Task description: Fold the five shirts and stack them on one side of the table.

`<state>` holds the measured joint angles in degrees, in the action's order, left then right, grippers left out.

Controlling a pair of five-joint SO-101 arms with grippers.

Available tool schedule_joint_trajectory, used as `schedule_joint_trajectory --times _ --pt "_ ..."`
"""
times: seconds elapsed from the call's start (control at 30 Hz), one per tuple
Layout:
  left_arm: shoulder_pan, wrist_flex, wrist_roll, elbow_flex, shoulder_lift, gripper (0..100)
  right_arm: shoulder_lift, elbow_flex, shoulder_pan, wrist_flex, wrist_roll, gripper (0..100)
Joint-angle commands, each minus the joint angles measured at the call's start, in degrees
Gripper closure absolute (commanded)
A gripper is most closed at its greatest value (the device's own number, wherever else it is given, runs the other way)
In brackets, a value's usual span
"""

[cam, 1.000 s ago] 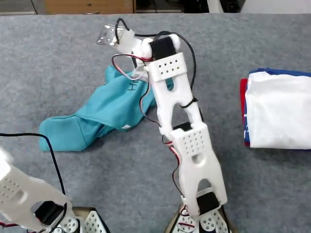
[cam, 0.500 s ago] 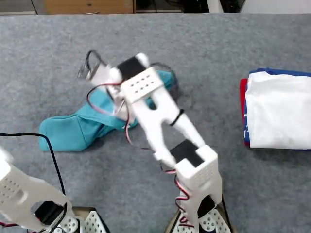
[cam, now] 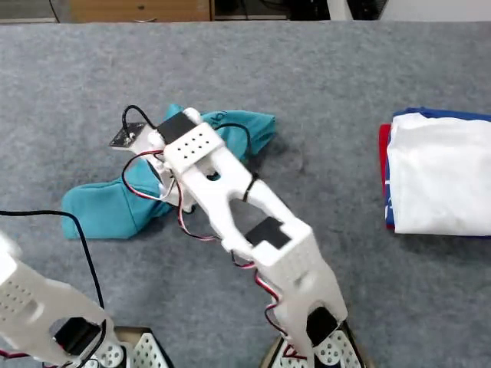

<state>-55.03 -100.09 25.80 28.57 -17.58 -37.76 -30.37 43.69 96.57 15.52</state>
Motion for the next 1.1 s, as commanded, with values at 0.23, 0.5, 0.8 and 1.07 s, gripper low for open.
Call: schedule_joint_trajectory --times 0.23,0.5,0.8,1.07 --pt "-0.6 -0.6 -0.4 -1.2 3.5 80 -15.5 -17.1 -0.4 -0.2 -0.8 74.4" --pt "-1.6 -0.6 -0.2 -1.0 3.6 80 -23.7 -30.5 -4.1 5.9 -0.8 78.3" --pt "-1.3 -0.6 -0.1 -0.9 3.6 80 -13.8 -21.1 -8.5 5.9 3.9 86.8" --pt "-1.7 -0.6 -0.1 1.5 3.6 80 -6.6 -9.9 -11.5 5.7 3.7 86.8"
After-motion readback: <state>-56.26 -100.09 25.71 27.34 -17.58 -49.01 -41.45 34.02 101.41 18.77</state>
